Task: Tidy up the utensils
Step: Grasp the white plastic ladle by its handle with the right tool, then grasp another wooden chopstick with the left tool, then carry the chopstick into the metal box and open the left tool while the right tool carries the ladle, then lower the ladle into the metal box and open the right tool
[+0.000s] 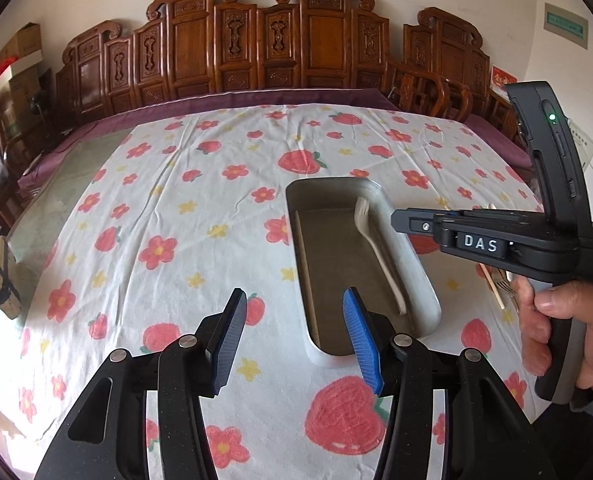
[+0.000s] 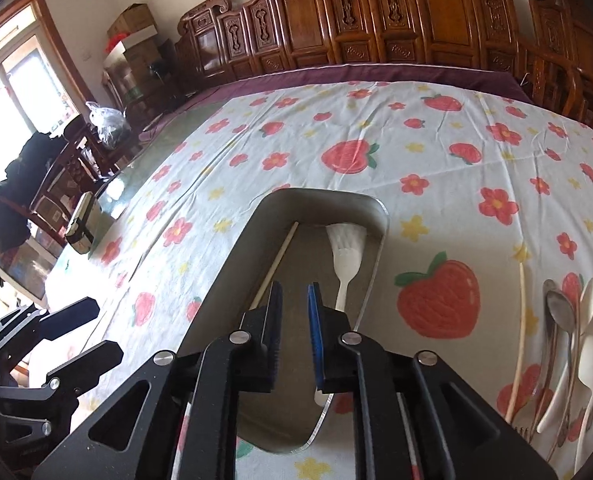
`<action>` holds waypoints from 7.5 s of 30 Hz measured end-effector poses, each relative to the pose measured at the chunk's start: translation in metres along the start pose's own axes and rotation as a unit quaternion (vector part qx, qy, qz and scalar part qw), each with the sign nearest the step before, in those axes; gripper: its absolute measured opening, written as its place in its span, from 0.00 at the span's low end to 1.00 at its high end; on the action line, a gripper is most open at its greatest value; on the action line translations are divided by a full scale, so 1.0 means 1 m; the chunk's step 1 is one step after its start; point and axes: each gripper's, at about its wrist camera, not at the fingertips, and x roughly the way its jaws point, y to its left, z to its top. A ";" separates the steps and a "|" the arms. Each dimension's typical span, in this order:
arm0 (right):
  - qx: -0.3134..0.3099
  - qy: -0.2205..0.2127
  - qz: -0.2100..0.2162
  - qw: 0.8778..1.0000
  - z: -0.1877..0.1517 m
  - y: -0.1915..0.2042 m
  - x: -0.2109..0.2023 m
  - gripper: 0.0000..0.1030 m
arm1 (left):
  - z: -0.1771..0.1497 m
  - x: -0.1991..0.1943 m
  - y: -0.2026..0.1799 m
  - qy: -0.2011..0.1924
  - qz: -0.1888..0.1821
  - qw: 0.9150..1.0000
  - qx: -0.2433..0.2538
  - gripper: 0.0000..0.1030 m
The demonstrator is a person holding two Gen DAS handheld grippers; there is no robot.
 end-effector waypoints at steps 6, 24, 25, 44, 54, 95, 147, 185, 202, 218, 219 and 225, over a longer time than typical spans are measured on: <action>-0.015 -0.019 -0.022 0.999 -0.028 -0.024 -0.048 0.15 | -0.004 -0.007 -0.016 -0.013 -0.008 1.000 0.005 0.47; 0.006 -0.026 -0.120 0.992 -0.109 -0.154 -0.144 0.34 | -0.016 -0.027 -0.087 -0.023 -0.046 0.998 0.048 0.47; 0.008 -0.023 -0.123 0.992 -0.111 -0.162 -0.144 0.34 | -0.017 -0.026 -0.091 -0.021 -0.046 0.998 0.048 0.47; 0.020 0.021 -0.119 0.993 -0.128 -0.227 -0.104 0.28 | -0.016 0.010 -0.169 0.013 -0.061 0.996 0.069 0.47; 0.000 0.034 -0.109 0.993 -0.115 -0.232 -0.082 0.24 | -0.019 0.026 -0.183 0.031 -0.049 0.995 0.078 0.47; 0.047 0.000 -0.079 0.996 -0.099 -0.240 -0.101 0.10 | 0.037 0.161 -0.245 0.136 -0.047 0.988 0.050 0.28; 0.007 -0.035 -0.046 0.998 -0.077 -0.186 -0.130 0.10 | 0.064 0.070 -0.188 0.055 0.005 0.995 0.078 0.04; -0.040 -0.006 -0.014 0.999 -0.072 -0.054 -0.098 0.11 | 0.045 0.078 -0.040 0.054 0.026 0.998 -0.009 0.04; -0.037 -0.004 -0.007 0.999 -0.049 -0.021 -0.066 0.11 | 0.036 0.072 -0.016 0.039 -0.004 0.999 -0.018 0.15; -0.005 0.007 0.011 1.000 -0.015 0.009 -0.008 0.11 | 0.014 0.036 0.020 0.002 0.018 1.000 -0.005 0.16; -0.002 0.009 0.011 1.000 -0.013 0.010 -0.004 0.11 | 0.013 0.035 0.022 0.001 0.018 1.000 -0.006 0.16; 0.012 0.016 0.009 1.000 -0.003 0.011 0.014 0.11 | 0.010 0.030 0.031 -0.007 0.019 1.000 -0.014 0.17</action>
